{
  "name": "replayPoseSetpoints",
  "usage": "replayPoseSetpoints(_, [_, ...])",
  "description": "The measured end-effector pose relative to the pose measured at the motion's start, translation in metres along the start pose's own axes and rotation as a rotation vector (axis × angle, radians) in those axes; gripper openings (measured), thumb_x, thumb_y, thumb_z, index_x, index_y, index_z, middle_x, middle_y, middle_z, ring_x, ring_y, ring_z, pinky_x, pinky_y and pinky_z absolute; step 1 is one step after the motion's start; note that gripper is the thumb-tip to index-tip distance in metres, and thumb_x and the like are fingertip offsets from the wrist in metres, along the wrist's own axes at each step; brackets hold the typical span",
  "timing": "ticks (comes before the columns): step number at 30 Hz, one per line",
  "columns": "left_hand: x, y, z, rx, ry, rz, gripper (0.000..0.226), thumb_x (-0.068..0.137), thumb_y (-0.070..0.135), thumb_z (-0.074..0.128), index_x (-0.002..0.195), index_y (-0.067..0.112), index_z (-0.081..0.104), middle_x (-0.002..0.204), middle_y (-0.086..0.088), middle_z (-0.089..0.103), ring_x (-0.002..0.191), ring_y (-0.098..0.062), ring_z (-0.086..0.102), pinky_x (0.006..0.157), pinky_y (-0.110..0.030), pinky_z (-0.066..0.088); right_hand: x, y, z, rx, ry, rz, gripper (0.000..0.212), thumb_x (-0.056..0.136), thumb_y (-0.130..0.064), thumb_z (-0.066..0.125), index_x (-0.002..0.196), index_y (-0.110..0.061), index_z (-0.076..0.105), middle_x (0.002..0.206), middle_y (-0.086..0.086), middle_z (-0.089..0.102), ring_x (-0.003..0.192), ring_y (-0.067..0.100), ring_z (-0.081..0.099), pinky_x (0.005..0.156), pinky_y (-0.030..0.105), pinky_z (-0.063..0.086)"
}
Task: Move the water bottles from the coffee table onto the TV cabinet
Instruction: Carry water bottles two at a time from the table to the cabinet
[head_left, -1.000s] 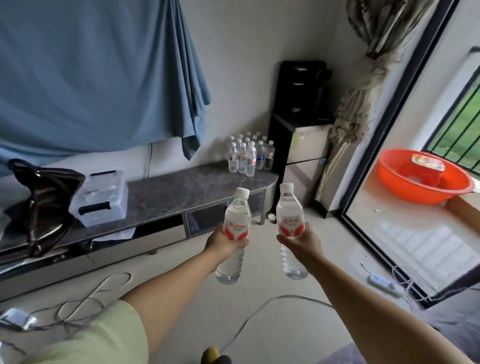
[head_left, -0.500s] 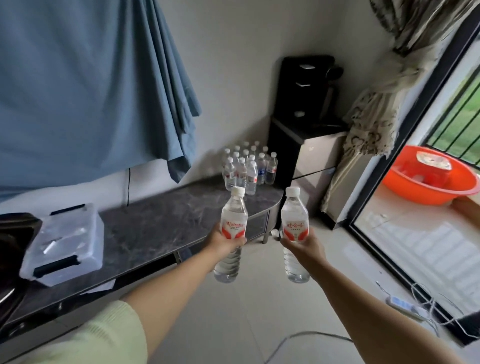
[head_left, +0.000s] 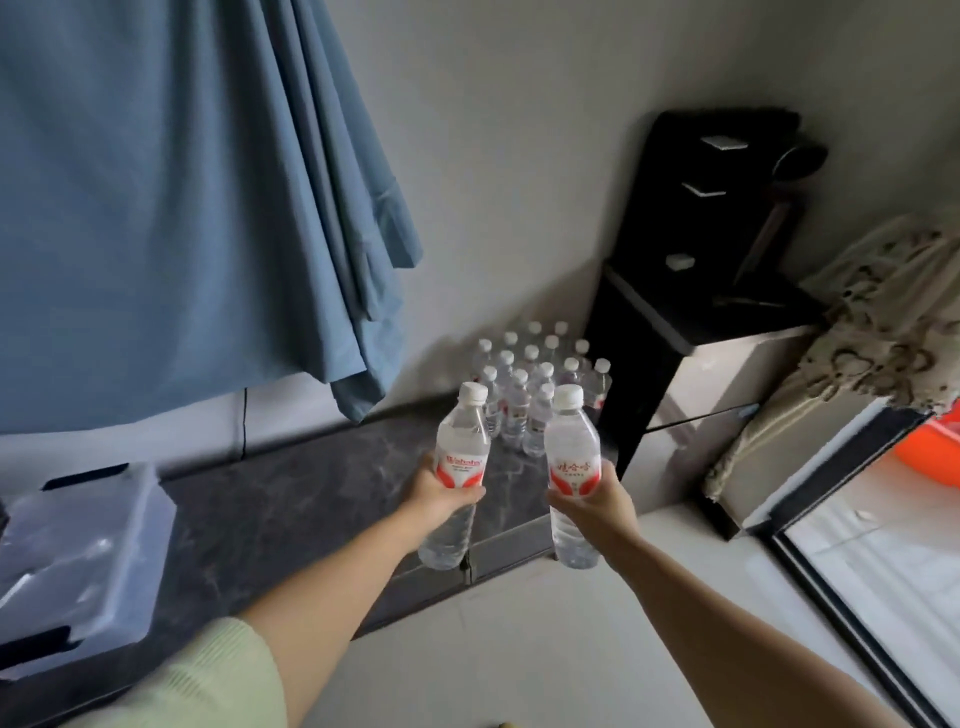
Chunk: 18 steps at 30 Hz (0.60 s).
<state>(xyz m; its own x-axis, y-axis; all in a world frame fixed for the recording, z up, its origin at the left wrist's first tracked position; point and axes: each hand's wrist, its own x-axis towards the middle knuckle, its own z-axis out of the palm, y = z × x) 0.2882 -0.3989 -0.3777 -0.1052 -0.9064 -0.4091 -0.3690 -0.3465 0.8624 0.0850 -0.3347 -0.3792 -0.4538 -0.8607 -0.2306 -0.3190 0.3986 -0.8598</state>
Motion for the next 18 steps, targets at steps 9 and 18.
replayPoseSetpoints(9, [0.107,0.019,0.010,0.028,0.053,-0.084,0.065,0.067,0.020,0.087,0.119,0.016,0.047,0.111,-0.003,0.063,0.100,-0.021,0.060,0.088,-0.034,0.050,0.111,-0.018,0.033,-0.003,-0.036,0.075,0.063,0.072,-0.021,0.083,0.124,-0.015,0.047,0.110,0.004,0.063,0.098,0.022,0.061,0.080,0.031,0.049])
replayPoseSetpoints(18, [0.251,-0.004,0.013,0.105,0.004,-0.127,0.058,0.069,0.023,0.085,0.111,0.024,0.045,0.102,0.006,0.059,0.092,-0.016,0.057,0.081,-0.030,0.045,0.209,0.004,0.120,0.068,0.024,0.278,0.072,0.073,-0.020,0.082,0.132,-0.017,0.041,0.118,0.001,0.059,0.100,0.019,0.056,0.093,0.039,0.049])
